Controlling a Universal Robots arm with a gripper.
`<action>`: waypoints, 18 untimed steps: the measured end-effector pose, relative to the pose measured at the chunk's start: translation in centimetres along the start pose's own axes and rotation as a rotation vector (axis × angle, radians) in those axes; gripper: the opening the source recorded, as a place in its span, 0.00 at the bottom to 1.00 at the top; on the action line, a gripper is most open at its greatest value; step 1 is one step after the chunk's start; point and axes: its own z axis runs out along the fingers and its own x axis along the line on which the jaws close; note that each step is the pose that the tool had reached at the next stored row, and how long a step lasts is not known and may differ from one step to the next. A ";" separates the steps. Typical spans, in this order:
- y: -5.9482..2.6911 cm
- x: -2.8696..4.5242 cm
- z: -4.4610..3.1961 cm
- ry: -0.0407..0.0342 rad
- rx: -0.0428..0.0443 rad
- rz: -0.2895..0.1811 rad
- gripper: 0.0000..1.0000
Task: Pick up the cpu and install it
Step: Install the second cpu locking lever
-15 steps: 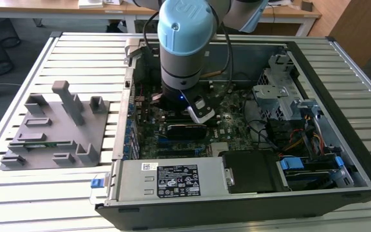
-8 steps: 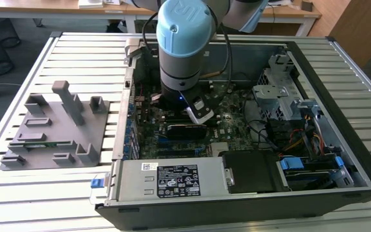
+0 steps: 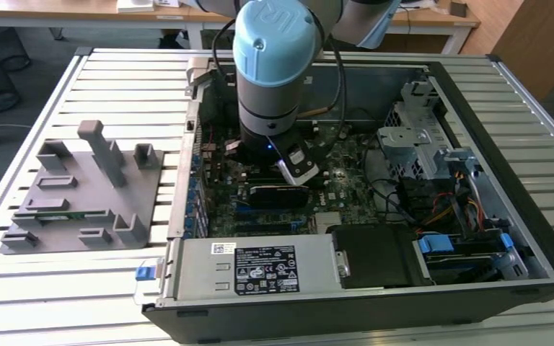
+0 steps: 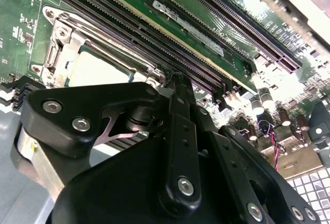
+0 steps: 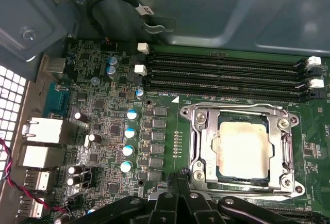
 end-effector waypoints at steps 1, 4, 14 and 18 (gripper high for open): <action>0.01 0.00 -0.04 0.0002 0.0008 0.000 0.11; 0.04 0.00 -0.16 0.0002 0.0018 0.000 0.11; 0.32 -0.01 -1.19 -0.0001 0.0020 0.001 0.11; 0.40 -0.01 -1.49 -0.0031 -0.0007 0.000 0.11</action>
